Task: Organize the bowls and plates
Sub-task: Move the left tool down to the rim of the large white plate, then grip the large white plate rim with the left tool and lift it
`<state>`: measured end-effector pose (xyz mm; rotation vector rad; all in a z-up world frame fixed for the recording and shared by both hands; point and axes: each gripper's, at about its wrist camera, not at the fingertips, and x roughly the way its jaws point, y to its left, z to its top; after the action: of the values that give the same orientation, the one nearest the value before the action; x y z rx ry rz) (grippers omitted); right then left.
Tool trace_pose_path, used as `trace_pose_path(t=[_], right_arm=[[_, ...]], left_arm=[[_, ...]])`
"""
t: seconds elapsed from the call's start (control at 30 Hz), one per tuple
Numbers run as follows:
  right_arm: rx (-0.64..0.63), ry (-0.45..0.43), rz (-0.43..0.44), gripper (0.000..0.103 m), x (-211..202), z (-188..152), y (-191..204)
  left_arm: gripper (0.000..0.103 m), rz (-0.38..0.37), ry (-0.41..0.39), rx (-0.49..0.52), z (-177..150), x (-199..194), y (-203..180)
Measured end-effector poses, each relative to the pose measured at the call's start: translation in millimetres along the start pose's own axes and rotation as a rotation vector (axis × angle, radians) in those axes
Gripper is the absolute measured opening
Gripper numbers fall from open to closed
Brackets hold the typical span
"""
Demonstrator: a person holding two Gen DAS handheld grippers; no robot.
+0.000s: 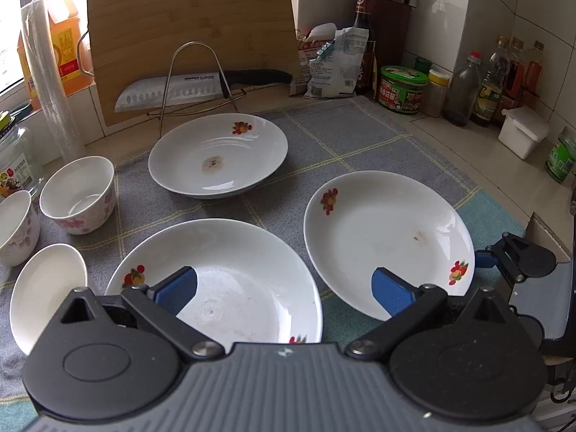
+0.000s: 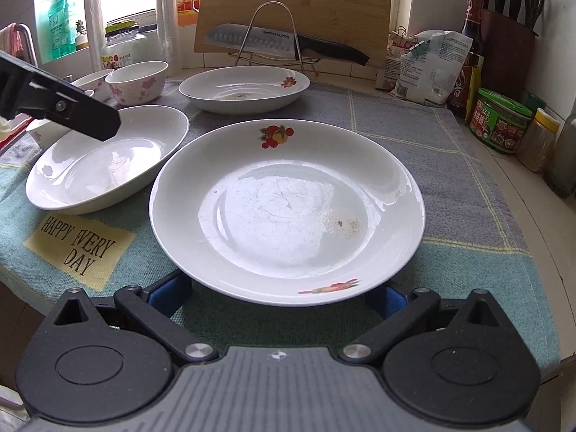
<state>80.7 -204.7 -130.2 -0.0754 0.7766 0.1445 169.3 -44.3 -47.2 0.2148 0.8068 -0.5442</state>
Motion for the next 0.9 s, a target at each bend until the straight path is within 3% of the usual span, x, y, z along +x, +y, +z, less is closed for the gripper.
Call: trace_pose_path(t=[0.3,0.47,0.7,0.83,0.9], right_arm=[[-0.057,-0.011,0.061,0.103,-0.4,-2.7,-11.0],[-0.078,-0.010,0.085,0.103,-0.9,-4.2,-14.8],[-0.062,-0.005,0.065,0.103,-1.9,-4.4,-12.1],[-0.049,-0.010,0.050,0.103,-3.2,-6.4,-10.6],[-0.045,-0.011,0.046,0.103,-3.8,-6.9,-10.1]], left_arm=[[0.102,-0.070,0.016,0.040,41.9,41.9,-16.9],[0.102,-0.125,0.119,0.088,57.1,77.2,-28.1],[0.102,-0.267,0.264,0.189,66.9,125.9,-38.9],[0.102,-0.343,0.333,0.170,70.5,142.5,-33.8],[0.102,-0.362,0.332,0.184,72.1,144.4,-33.5]])
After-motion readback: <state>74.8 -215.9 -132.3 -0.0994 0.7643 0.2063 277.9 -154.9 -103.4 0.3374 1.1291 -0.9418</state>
